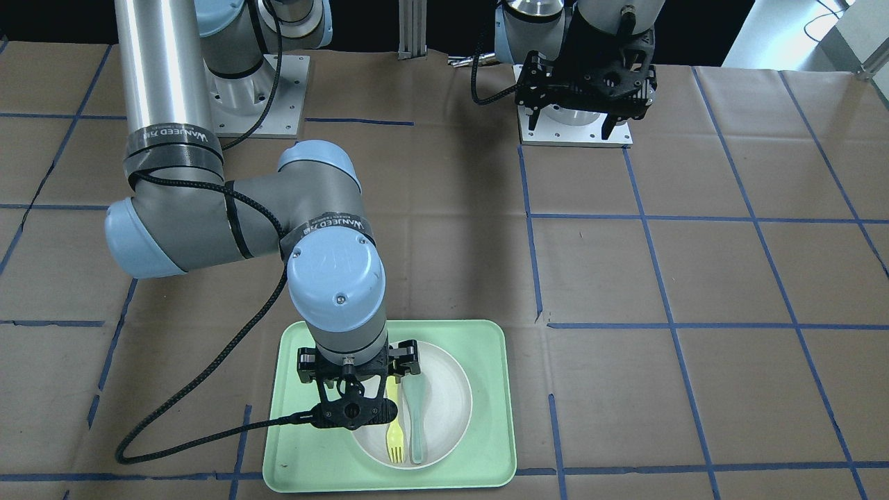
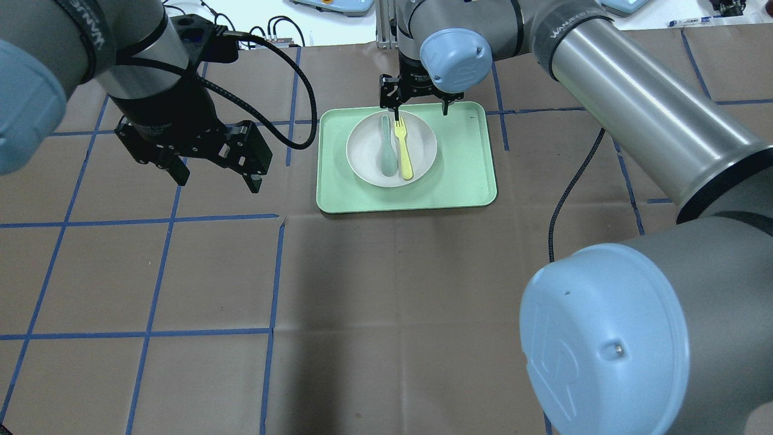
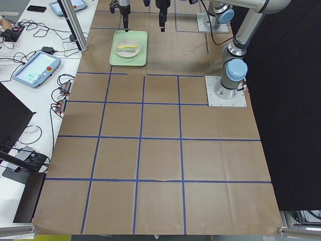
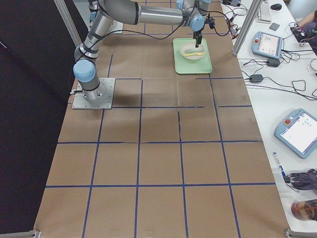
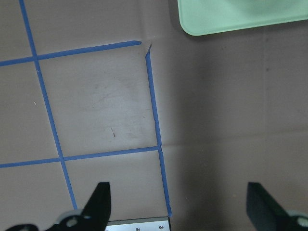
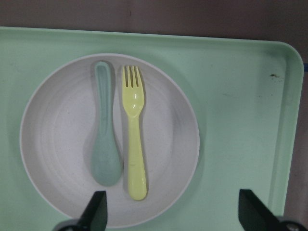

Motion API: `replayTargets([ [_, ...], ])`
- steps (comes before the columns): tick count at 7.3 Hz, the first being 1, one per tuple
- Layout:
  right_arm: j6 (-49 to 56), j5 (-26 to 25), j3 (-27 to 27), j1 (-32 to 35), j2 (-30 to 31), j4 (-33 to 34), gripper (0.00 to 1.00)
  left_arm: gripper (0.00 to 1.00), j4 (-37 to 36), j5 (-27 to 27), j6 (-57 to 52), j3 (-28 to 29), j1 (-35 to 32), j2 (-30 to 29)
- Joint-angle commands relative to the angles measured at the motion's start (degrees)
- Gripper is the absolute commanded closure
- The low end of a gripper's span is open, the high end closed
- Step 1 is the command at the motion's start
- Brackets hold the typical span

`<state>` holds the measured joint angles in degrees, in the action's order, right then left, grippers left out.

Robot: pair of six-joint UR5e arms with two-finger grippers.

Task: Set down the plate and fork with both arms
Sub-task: 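Lower the right gripper over the yellow fork on the plate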

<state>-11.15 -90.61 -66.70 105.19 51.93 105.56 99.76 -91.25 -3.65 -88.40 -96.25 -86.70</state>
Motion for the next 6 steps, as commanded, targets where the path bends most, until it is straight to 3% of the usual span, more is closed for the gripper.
replayTargets([
  [1,0.07,0.09,-0.09,0.36,-1.73,0.08,0.3,0.0,-0.01,0.02,-0.83,-0.88,-0.52,1.08],
  [2,-0.01,0.0,-0.44,1.41,-2.35,0.08,0.39,0.0,-0.01,-0.06,-0.92,-1.24,-0.43,1.53],
  [6,-1.07,0.0,-0.53,1.68,-3.5,0.17,0.5,0.0,0.08,-0.33,-1.36,-1.42,-0.34,1.8],
])
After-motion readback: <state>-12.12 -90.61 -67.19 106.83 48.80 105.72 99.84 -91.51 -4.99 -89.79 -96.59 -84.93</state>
